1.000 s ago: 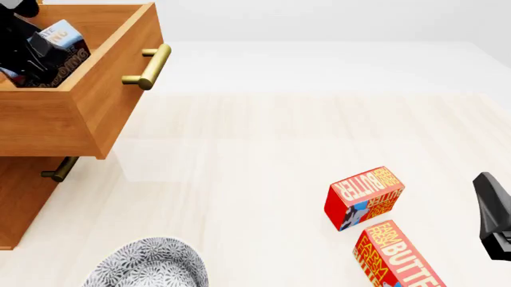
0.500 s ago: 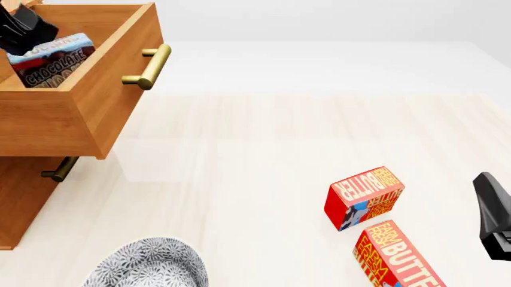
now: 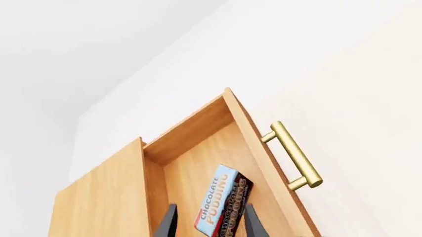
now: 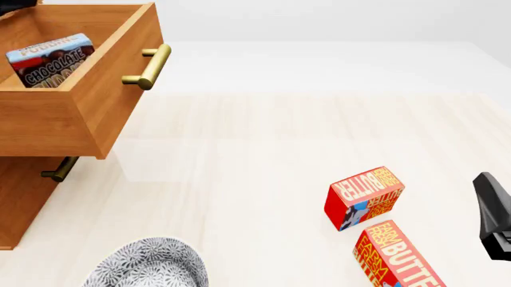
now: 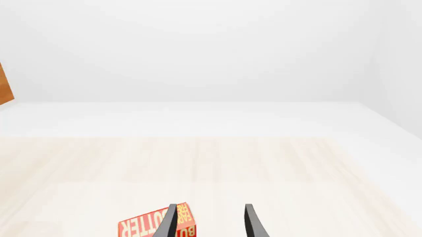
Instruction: Put the chocolate pudding in the top drawer of the cabinet and close it.
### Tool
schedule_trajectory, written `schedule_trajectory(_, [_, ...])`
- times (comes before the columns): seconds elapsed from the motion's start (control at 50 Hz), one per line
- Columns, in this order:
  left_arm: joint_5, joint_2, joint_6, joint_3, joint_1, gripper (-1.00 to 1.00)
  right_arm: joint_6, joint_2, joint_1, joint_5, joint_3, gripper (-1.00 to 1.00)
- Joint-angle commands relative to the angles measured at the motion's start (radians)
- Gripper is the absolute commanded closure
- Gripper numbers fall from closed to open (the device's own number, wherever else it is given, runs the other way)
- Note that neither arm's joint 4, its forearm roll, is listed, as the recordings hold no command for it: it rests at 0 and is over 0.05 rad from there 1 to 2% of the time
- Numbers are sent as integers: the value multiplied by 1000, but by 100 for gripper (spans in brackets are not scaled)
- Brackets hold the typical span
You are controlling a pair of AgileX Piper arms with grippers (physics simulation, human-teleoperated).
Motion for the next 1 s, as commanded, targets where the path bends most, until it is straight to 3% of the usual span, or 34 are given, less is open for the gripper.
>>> schedule_trajectory(0.02, [53,-16,-100,-50,-76,-100,1,1,0,-3,3,-100])
schedule_trajectory(0.08, [52,-38,-95,-46,-68,-100,1,1,0,-3,3,-100])
schedule_trajectory(0.1, [79,-10,-144,-79,-108,-100,1,1,0,-3,3,-100])
schedule_trajectory(0.18, [100,-3,-175,-103,-138,-100,1,1,0,-3,3,-100])
schedule_trajectory(0.34, [107,-13,-194,-107,-176,-100,1,1,0,-3,3,-100])
schedule_trajectory(0.68, [70,-7,-252,-3,-274,-100,1,1,0,-3,3,-100])
schedule_trajectory(1.0, [27,-18,-240,69,-364,-100,1,1,0,-3,3,-100])
